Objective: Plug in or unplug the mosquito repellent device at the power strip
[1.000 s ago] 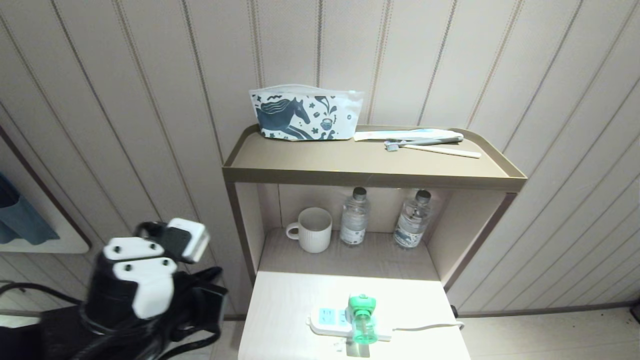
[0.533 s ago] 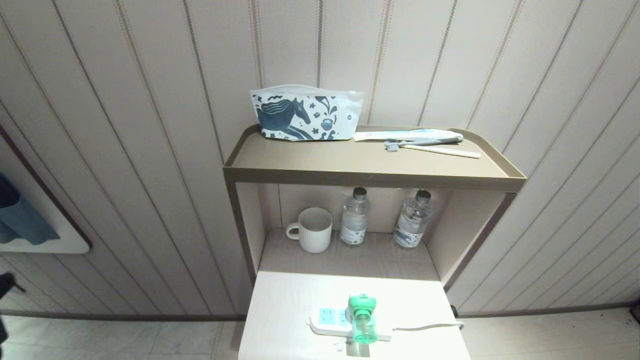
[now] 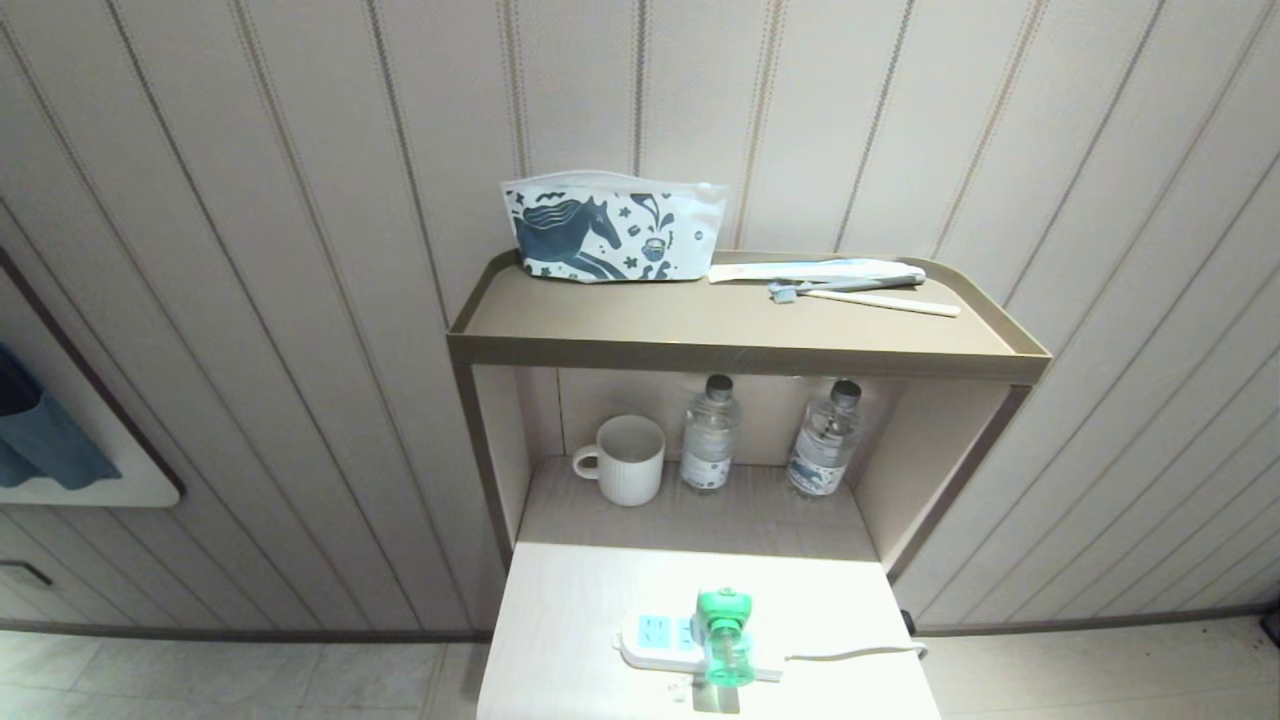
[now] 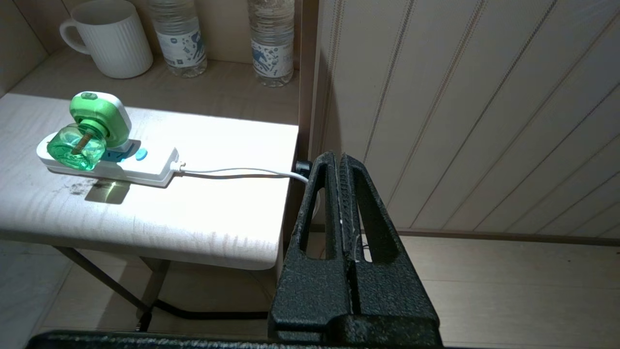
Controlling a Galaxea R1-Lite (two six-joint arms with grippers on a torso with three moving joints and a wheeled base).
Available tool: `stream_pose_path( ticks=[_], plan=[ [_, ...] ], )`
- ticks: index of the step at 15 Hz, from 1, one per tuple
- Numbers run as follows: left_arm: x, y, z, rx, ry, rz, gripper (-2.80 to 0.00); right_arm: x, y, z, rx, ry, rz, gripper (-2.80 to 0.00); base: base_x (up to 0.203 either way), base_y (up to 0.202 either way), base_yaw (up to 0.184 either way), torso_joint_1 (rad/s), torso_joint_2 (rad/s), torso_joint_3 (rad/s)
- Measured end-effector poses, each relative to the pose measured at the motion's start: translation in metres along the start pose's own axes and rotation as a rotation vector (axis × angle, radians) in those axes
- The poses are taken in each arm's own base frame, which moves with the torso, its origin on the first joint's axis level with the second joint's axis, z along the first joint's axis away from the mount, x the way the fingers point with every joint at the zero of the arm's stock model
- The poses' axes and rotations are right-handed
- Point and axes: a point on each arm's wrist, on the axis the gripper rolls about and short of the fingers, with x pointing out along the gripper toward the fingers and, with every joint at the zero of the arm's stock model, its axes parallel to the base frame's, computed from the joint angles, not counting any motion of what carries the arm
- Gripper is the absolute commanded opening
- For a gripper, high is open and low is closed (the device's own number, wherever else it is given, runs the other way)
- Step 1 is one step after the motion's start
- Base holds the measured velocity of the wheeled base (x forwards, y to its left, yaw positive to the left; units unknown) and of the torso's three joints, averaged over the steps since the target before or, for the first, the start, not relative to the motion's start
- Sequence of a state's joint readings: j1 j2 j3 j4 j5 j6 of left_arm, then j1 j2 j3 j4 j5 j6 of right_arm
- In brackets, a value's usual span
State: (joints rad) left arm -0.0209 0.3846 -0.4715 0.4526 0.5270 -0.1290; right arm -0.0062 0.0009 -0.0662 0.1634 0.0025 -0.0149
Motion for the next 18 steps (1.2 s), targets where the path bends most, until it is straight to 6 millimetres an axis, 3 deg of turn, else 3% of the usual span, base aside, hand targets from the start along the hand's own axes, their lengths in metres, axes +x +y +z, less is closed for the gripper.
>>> stream_pose_path(
  ticks=[4,9,13,18],
  plan=[
    [0.005,-0.003,-0.03,0.007,-0.031,-0.06,-2.8,0.0,0.0,0.0,0.0,0.0,0.0,-2.8,0.0,0.0,0.0,0.0,0.0,0.0],
    [0.028,-0.017,-0.059,0.074,-0.156,-0.247,-2.8,0.0,0.0,0.0,0.0,0.0,0.0,-2.8,0.0,0.0,0.0,0.0,0.0,0.0],
    [0.025,-0.018,-0.077,0.111,-0.225,-0.462,-2.8,0.0,0.0,0.0,0.0,0.0,0.0,-2.8,0.0,0.0,0.0,0.0,0.0,0.0],
    [0.02,-0.015,-0.091,0.177,-0.315,-0.537,-2.8,0.0,0.0,0.0,0.0,0.0,0.0,-2.8,0.0,0.0,0.0,0.0,0.0,0.0]
  ],
)
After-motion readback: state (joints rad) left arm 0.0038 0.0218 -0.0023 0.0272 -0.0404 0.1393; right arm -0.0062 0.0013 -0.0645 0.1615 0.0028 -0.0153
